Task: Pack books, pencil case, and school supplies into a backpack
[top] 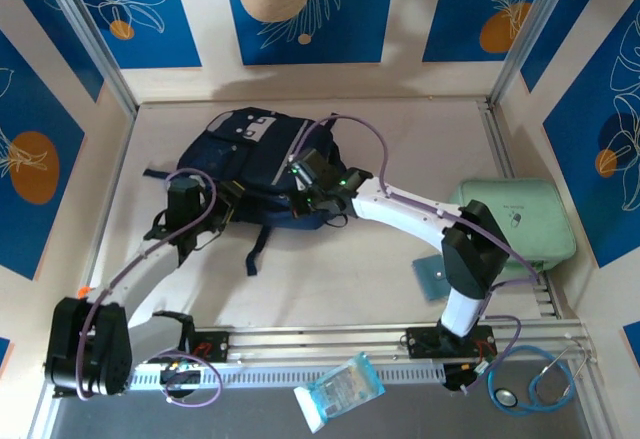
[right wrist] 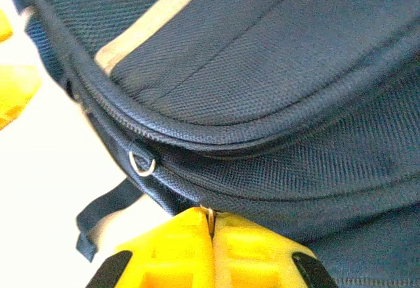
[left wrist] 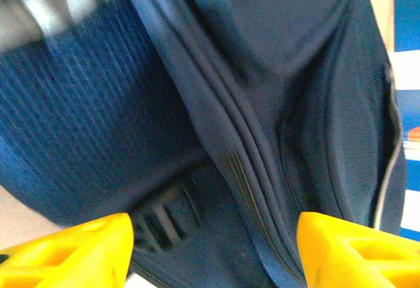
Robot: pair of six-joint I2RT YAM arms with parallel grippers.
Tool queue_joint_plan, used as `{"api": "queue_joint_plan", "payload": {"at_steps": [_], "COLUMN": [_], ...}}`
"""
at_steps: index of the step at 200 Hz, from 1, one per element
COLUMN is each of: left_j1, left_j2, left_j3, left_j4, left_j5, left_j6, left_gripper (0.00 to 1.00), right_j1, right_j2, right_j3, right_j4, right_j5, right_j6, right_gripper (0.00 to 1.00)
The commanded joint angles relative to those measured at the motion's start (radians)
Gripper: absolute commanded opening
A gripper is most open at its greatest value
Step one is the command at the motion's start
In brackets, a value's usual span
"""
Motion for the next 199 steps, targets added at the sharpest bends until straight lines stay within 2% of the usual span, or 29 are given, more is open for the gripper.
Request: {"api": "queue_joint_plan", "payload": {"at_steps": [1,37,93,142,171,199], "left_j1": [0.003,0.003,0.001,0.000,0.000,0.002], "left_j2": [-0.061,-0.074,0.012,0.063,0.094,0.092], "left_j3": [-0.009,-0.011,-0.039,-0.027,-0.013,0.009], "left_j4": [-0.047,-0.024,0.122,0.159,0.187,0.162], "left_j5": [0.050,0.062,0.079,0.072,0.064,0.046], "left_j6": [-0.059,-0.108,-0.175,-0.165,-0.165,-0.134], "left_gripper": [0.66,0.60,0.39,0.35,0.25,0.12], "right_j1": [0.021,0.046,0.056,0.070,0.088,0.092], "right_j2": [0.039,0.076,0.071,0.071,0.073,0.066], "right_j3": [0.087,0.149,0.158,0.156,0.147,0.112], "right_j4": [0.071,0.069,0.074,0.075,0.052,0.008], "right_j5": [-0.104,-0.152,-0.178,-0.191,-0.160,-0.062], "right_j6": [-0.020,-0.013,-0.006,-0.028,-0.060,-0.080], "right_gripper": [0.00,0.00,0.00,0.00,0.00,0.00]}}
